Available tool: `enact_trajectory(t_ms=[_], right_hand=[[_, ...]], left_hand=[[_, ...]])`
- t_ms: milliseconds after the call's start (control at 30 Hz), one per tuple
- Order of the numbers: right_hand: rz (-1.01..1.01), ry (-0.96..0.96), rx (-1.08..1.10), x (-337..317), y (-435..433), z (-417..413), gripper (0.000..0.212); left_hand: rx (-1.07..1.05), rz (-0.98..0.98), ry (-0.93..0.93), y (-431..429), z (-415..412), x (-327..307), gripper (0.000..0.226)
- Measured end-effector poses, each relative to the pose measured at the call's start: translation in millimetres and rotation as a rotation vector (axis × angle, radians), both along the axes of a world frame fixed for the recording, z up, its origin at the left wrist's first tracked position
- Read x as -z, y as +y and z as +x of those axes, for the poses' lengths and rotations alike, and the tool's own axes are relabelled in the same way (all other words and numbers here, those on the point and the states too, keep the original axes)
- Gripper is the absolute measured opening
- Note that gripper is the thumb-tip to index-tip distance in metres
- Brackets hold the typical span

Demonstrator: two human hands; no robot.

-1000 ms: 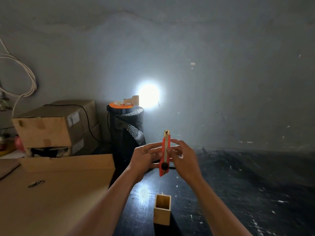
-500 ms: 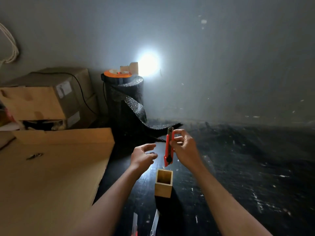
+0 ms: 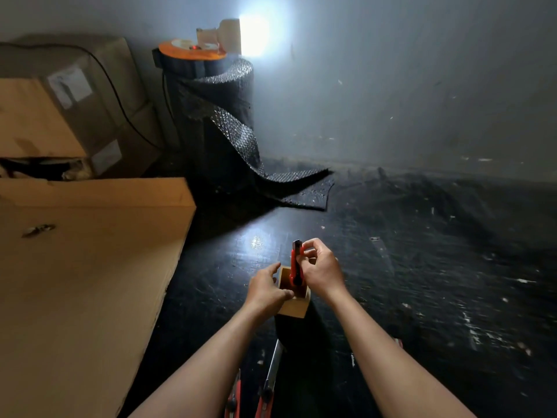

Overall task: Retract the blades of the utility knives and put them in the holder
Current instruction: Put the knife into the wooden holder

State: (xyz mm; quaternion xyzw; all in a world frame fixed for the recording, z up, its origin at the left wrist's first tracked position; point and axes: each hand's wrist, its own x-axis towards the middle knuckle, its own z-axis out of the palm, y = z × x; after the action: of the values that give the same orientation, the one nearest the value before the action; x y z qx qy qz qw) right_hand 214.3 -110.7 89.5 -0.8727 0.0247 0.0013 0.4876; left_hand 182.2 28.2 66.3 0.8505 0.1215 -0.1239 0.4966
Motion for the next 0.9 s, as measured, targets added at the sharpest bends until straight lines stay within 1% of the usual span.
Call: enact_trajectory(t_ms=[67,167,300,400,600,767,900], right_hand=[[-0.037,0.021,0.007,12,0,1,0.005],[-0.093,0.066,0.004,24,0,2,0.003],[-0.166,0.106,0.011,39,-1,2,0.014],[-0.194,0.106,0.020,45,-2,2,0.016],[-0.183,0.037,0.029,42,-3,4,0.023],[-0.226,-0.032,0.009,29,-12,-6,0.044],[-0.269,-0.096,0.032,20,-15,-28,0.048]], left_hand=[[0.012,0.047,-0.020,-5,2,9,0.090],[-0.015,0.074,-0.054,-6,2,17,0.076],[-0.036,0.065,-0.064,-4,-1,25,0.068],[-0.030,0.091,-0.090,-4,-2,28,0.065],[-0.047,0.076,-0.096,-3,-2,28,0.064],[-0.048,0.066,-0.118,-1,-12,23,0.057],[-0.059,0.105,-0.139,6,-33,18,0.060]])
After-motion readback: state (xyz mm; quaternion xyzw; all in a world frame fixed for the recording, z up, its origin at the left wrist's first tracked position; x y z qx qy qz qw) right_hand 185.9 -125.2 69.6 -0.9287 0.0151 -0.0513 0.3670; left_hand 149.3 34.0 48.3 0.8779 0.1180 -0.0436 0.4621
